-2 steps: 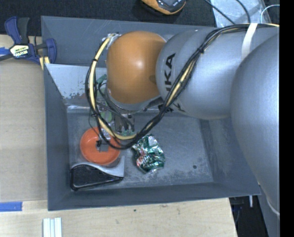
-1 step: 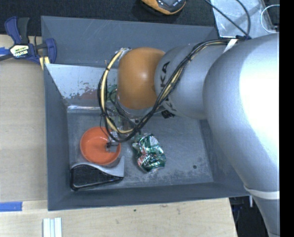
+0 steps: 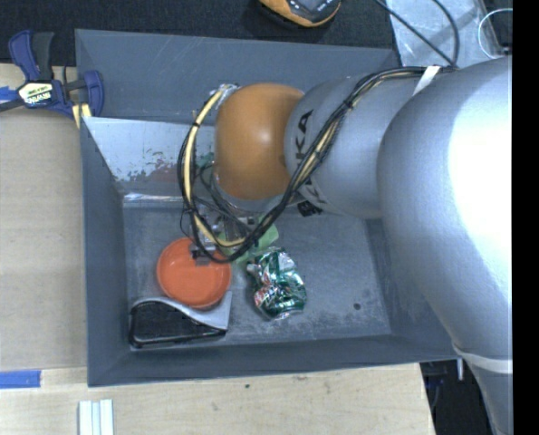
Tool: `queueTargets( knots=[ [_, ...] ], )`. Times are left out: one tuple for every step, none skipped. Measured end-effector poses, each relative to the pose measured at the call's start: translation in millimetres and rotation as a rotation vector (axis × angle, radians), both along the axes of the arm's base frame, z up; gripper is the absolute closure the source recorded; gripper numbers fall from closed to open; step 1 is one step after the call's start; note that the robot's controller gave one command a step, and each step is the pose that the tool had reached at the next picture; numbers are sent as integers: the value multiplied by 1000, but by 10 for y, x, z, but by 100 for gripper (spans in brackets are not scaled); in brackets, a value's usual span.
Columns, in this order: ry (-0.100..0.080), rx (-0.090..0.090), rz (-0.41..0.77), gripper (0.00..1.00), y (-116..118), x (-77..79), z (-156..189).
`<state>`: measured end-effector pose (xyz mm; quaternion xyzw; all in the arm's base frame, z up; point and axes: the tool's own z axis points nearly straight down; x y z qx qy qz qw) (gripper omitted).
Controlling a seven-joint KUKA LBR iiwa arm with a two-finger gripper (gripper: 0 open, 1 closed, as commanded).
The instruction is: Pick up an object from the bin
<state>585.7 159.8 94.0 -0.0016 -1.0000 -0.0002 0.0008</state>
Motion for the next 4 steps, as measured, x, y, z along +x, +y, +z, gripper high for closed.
queueTargets(
  knots=[
    [0,0,0,100,0,0,0],
    [1,0,-42,100,-41,-667,961],
    [-14,5,-57,100,342,-121,1719],
    [1,-1,-73,100,106,-390,2649]
  ],
)
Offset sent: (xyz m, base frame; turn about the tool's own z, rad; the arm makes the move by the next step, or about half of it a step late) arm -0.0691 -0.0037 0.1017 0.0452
